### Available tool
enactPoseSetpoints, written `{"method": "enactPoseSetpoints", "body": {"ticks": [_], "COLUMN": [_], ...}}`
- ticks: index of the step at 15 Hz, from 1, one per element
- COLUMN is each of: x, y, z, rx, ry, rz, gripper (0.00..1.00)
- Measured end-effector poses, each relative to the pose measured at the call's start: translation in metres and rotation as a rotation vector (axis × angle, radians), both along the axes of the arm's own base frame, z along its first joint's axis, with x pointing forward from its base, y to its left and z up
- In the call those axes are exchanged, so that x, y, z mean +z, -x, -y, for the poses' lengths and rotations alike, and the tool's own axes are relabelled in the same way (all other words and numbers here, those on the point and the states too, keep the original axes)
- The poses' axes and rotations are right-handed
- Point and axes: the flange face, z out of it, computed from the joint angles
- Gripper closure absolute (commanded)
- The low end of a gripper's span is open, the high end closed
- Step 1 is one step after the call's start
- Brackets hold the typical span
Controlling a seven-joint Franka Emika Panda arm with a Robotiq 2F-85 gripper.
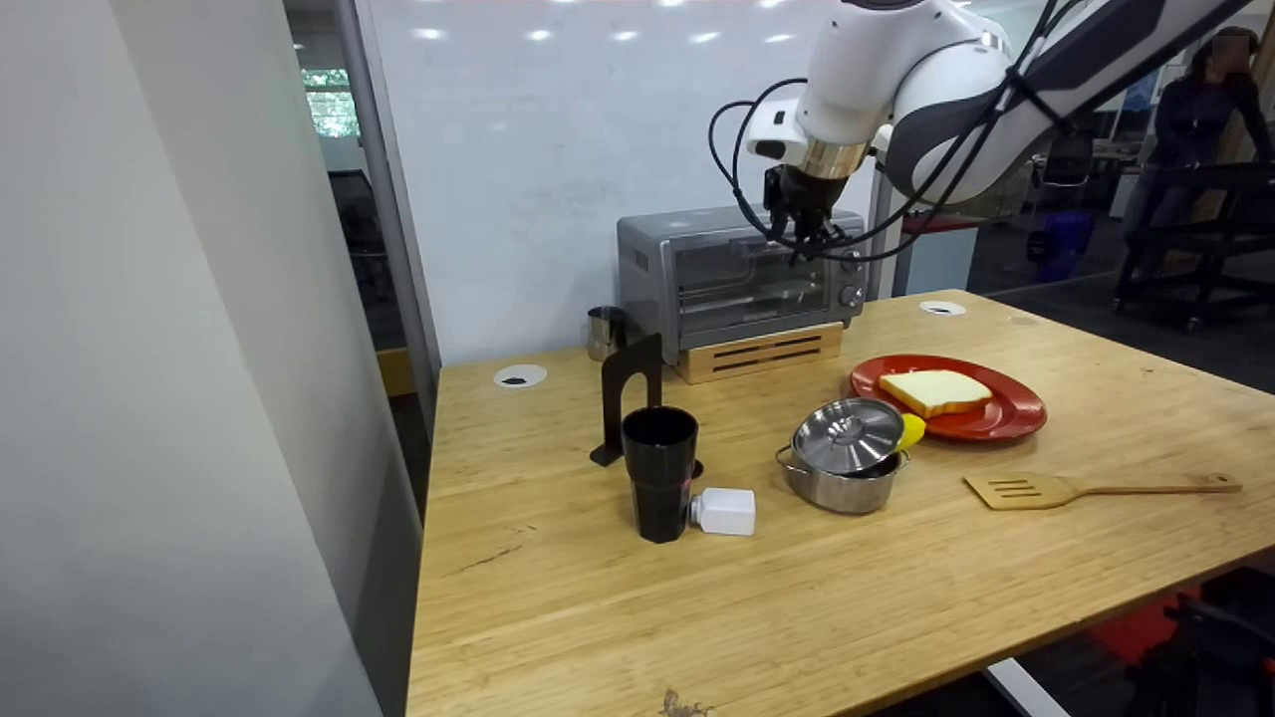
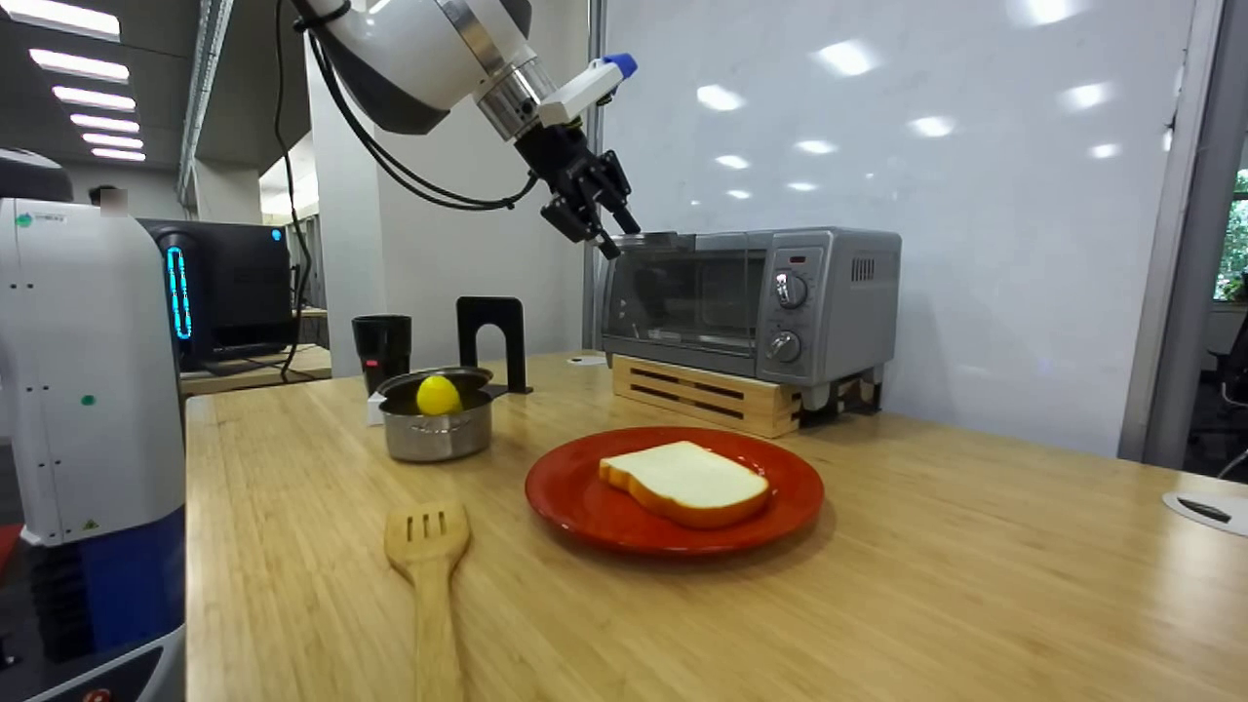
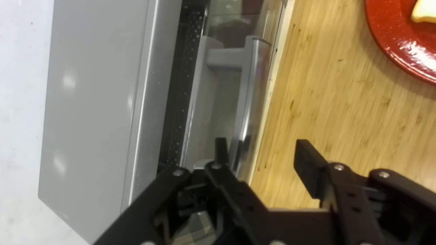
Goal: Open the oven door
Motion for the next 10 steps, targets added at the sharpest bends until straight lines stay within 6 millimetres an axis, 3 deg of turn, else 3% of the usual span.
{"method": "enactPoseSetpoints", "body": {"ticks": [10], "x": [-0.015], "y": [0.01], "z": [0.005], "rx": [-0.036], "ry": [-0.041], "rz": [-0.029], "gripper": [0.48]}}
